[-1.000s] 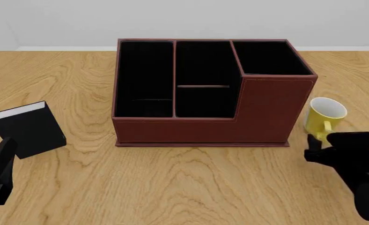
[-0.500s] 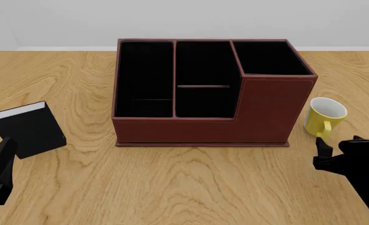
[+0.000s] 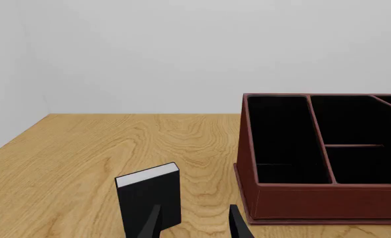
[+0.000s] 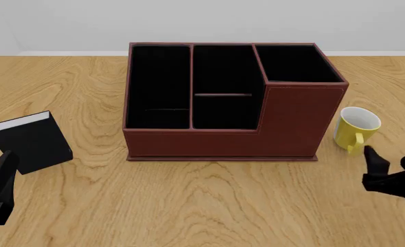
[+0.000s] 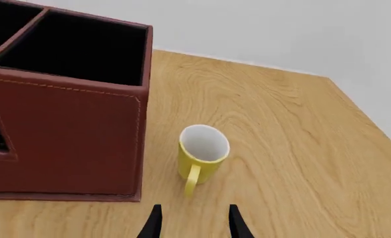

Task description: Pick up the yellow and white mug and place it to the right of the caddy.

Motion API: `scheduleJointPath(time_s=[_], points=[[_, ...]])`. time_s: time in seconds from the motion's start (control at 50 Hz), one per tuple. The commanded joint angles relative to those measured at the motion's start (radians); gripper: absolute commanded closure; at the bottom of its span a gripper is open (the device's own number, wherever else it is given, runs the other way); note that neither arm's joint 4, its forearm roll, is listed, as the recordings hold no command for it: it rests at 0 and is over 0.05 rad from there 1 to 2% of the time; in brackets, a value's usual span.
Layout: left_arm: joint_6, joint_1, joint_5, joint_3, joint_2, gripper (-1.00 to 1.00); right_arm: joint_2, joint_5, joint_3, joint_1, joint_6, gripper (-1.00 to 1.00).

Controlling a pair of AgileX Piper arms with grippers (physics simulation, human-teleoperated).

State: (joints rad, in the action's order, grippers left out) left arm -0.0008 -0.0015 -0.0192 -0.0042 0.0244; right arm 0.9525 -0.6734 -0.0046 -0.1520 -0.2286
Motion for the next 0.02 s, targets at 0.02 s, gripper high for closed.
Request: scheduleJointPath(time_s=[0.02], points=[[0.0, 0.0, 0.0, 0.0, 0.0, -1.0, -0.499, 0.457, 0.004, 0.017, -0.002, -1.0]])
